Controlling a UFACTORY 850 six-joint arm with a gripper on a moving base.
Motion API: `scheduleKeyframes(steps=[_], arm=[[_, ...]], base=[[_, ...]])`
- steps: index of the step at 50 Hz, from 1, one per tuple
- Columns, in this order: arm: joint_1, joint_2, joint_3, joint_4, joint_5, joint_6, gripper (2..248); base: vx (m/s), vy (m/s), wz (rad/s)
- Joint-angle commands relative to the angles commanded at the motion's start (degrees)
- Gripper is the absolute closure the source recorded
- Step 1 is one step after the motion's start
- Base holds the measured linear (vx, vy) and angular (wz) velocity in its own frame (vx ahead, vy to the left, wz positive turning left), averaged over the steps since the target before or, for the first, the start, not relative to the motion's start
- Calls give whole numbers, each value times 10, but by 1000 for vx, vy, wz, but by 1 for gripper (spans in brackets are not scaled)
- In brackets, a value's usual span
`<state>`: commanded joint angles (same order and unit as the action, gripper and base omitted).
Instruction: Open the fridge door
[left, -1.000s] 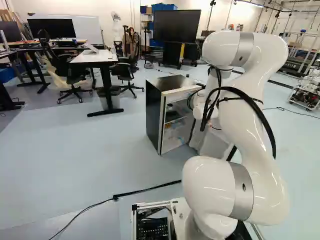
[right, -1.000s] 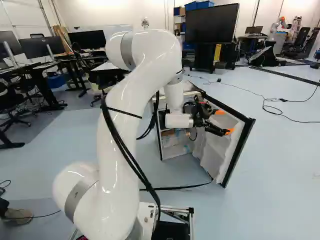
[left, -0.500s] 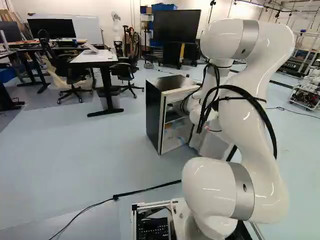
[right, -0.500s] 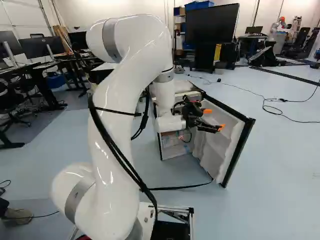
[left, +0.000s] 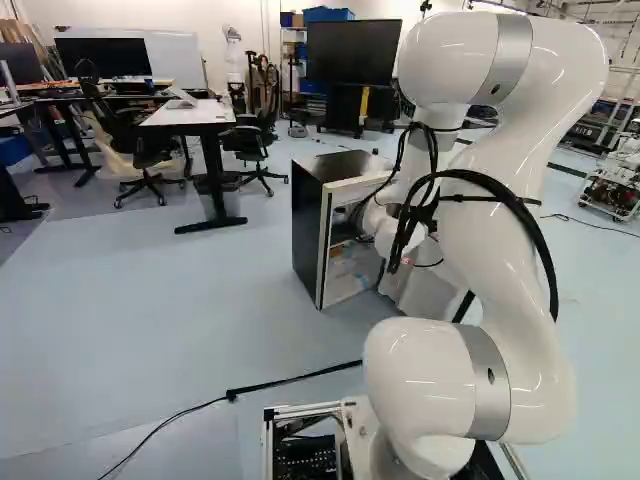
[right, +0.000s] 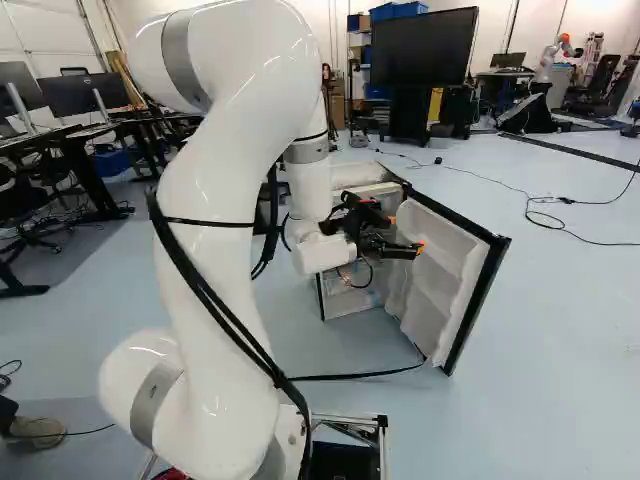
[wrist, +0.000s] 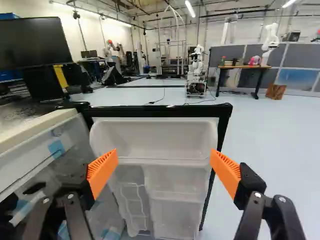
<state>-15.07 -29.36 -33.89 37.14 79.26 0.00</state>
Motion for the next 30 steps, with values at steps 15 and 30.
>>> scheduleKeyframes(steps=[15,30], arm=[[2,3,5,-37,0,0,3],[4,10,9,-42,-4,0,3]], base=[[0,0,0],[0,0,0]])
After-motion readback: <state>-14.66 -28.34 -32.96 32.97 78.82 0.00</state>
